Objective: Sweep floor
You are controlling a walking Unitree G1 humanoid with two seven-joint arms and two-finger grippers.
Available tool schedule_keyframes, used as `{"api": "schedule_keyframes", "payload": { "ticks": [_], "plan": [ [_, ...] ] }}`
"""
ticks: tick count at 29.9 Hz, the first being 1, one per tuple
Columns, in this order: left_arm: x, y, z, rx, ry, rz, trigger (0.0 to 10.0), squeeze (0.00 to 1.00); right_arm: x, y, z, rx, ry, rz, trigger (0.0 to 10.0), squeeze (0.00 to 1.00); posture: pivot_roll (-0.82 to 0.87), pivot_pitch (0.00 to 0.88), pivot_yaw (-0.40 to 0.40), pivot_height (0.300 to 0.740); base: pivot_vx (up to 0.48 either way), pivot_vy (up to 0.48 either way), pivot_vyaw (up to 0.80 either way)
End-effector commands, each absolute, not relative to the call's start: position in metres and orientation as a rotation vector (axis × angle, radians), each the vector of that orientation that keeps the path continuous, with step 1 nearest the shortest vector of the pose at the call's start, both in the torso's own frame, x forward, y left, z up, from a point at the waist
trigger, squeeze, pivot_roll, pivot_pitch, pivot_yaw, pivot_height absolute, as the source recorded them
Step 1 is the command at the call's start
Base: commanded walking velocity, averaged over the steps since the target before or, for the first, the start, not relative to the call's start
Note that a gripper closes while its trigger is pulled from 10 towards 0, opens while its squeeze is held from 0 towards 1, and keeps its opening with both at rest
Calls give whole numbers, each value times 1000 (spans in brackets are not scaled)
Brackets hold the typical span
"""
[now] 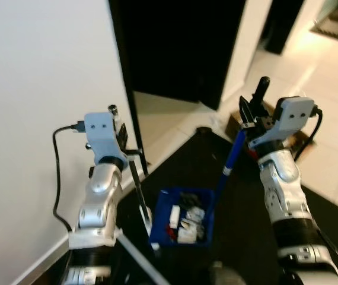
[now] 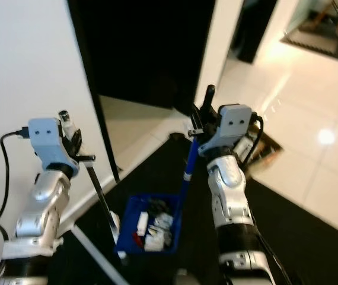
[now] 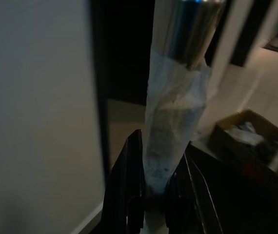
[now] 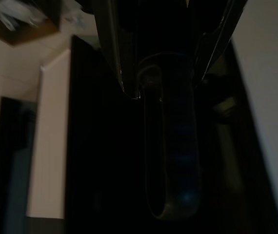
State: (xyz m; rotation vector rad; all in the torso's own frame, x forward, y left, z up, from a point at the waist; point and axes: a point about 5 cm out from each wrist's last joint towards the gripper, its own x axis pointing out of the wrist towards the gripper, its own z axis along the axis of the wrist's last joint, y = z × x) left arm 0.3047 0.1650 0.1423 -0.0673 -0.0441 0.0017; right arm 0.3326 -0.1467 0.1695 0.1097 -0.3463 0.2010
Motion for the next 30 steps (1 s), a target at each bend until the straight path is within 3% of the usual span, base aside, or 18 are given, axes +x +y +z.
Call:
{"api": "schedule_keyframes", "payload": {
  "ticks": [1,22,30],
  "plan": [
    [306,160,150,-82,-87,-20,10000,0,333,-151,178,119,-386,186,10000,0,2,11,22,740,0,0,-788],
    [305,159,150,-84,-85,-20,10000,0,333,-150,177,118,-382,185,10000,0,3,19,21,740,0,0,-774],
    [305,159,148,-87,-83,-13,10000,0,333,-147,175,109,-373,205,10000,0,3,21,19,740,0,0,0]
  ]
}}
